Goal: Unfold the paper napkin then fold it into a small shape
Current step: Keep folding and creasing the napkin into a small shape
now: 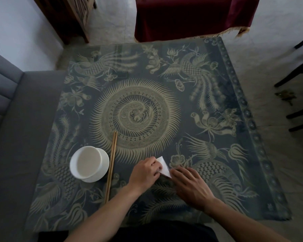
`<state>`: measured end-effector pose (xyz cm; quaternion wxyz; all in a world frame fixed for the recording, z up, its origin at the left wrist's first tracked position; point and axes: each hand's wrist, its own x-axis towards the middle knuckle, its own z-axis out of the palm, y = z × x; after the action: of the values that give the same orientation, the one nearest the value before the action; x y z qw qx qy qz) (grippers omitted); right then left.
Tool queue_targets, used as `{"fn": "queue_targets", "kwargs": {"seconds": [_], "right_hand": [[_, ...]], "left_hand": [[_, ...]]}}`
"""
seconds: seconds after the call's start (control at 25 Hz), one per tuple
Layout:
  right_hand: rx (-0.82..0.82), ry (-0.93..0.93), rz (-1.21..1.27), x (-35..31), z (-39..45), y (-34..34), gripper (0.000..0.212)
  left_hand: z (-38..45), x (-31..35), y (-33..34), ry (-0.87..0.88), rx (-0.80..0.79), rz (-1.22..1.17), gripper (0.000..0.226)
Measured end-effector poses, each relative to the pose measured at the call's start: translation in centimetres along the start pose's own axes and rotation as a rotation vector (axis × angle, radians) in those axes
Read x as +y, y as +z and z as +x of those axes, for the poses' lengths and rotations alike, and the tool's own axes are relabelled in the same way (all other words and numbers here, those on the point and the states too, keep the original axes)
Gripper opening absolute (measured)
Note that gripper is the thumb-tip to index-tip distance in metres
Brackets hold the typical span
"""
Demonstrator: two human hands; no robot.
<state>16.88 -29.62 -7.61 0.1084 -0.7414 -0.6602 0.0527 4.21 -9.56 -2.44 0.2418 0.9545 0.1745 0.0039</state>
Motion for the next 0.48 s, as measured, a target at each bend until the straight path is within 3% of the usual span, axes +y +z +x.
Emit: {"fn": "queue_targets", "kwargs": {"seconds": [0.48], "right_hand": [[-0.043,0.001,0.045,0.2,0.1,-1.5,0.043]], "left_hand": [[0.1,-0.5,0.7,-0.037,-0.047,0.007,0.02]]}}
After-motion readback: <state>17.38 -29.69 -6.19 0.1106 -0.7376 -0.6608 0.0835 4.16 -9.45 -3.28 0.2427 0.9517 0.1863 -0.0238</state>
